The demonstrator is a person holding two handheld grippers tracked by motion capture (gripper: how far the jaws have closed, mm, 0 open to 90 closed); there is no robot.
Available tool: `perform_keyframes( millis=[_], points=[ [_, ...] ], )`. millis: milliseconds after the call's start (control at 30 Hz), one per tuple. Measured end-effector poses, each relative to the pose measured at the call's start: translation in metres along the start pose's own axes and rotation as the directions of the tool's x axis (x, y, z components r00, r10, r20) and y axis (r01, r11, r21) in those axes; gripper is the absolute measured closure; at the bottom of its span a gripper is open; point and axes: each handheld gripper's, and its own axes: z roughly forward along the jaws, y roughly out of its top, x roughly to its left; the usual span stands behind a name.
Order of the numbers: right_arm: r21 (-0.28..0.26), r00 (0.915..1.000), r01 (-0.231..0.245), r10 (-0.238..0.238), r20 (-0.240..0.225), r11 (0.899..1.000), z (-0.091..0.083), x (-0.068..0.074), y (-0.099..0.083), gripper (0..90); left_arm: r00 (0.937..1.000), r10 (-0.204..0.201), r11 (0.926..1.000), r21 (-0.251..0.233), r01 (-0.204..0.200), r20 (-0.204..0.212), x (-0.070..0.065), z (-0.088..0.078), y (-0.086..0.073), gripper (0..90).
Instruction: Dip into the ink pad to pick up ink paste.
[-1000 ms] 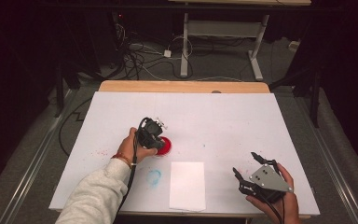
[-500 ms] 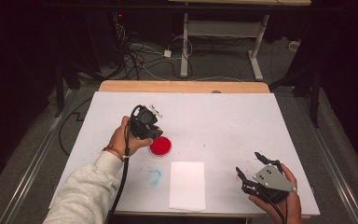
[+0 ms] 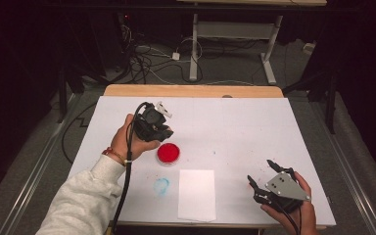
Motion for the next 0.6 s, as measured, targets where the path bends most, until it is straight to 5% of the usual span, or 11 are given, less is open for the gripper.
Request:
perform_keyframes(
  millis=[600],
  points=[
    [0.017,0.9998,0.017,-0.017,-0.012,1.0,0.003,0.003,-0.002,27.5,0.9976,-0.041,0.9898,0.139,0.033,0.055,0.006,0.073,-0.023,73.5]
  ],
)
